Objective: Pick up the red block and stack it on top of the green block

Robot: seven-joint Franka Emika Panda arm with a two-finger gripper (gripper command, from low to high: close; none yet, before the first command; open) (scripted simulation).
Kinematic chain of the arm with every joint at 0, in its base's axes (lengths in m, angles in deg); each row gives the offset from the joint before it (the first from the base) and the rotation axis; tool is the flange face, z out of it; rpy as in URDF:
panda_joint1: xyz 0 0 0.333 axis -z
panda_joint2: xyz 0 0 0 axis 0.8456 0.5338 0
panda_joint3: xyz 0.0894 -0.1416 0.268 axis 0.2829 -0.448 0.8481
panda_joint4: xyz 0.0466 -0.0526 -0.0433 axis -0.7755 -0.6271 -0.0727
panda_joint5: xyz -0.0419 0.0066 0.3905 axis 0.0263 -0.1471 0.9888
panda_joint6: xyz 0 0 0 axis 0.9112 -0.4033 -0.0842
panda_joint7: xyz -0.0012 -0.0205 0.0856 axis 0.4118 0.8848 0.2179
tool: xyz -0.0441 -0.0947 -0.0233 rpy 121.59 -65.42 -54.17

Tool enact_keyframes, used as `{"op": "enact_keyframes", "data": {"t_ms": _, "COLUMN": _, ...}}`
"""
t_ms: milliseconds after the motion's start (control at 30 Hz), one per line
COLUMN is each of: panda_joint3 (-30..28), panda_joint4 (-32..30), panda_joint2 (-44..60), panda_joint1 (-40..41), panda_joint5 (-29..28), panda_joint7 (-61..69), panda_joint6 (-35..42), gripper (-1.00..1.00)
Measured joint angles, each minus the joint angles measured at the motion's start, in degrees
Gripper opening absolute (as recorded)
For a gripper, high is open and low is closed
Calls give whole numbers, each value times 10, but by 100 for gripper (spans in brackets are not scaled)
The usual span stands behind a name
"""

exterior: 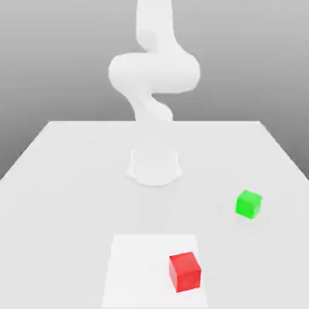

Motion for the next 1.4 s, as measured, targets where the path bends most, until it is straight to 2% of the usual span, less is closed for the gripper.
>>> {"op": "enact_keyframes", "data": {"t_ms": 733, "panda_joint3": 18, "panda_joint4": -145, "panda_joint2": 461, "panda_joint1": -51, "panda_joint5": -6, "panda_joint7": 65, "panda_joint6": -211, "gripper": 0}}
{"op": "enact_keyframes", "data": {"t_ms": 900, "panda_joint3": 14, "panda_joint4": -139, "panda_joint2": 564, "panda_joint1": -54, "panda_joint5": -15, "panda_joint7": 62, "panda_joint6": -290, "gripper": 0}}
{"op": "enact_keyframes", "data": {"t_ms": 933, "panda_joint3": 13, "panda_joint4": -136, "panda_joint2": 585, "panda_joint1": -55, "panda_joint5": -17, "panda_joint7": 60, "panda_joint6": -308, "gripper": -100}}
{"op": "enact_keyframes", "data": {"t_ms": 1167, "panda_joint3": 13, "panda_joint4": -135, "panda_joint2": 590, "panda_joint1": -55, "panda_joint5": -19, "panda_joint7": 59, "panda_joint6": -312, "gripper": -100}}
{"op": "enact_keyframes", "data": {"t_ms": 1333, "panda_joint3": 19, "panda_joint4": -149, "panda_joint2": 502, "panda_joint1": -51, "panda_joint5": -9, "panda_joint7": 66, "panda_joint6": -237, "gripper": -100}}
{"op": "enact_keyframes", "data": {"t_ms": 1400, "panda_joint3": 42, "panda_joint4": -164, "panda_joint2": 469, "panda_joint1": -63, "panda_joint5": 13, "panda_joint7": 91, "panda_joint6": -221, "gripper": -100}}
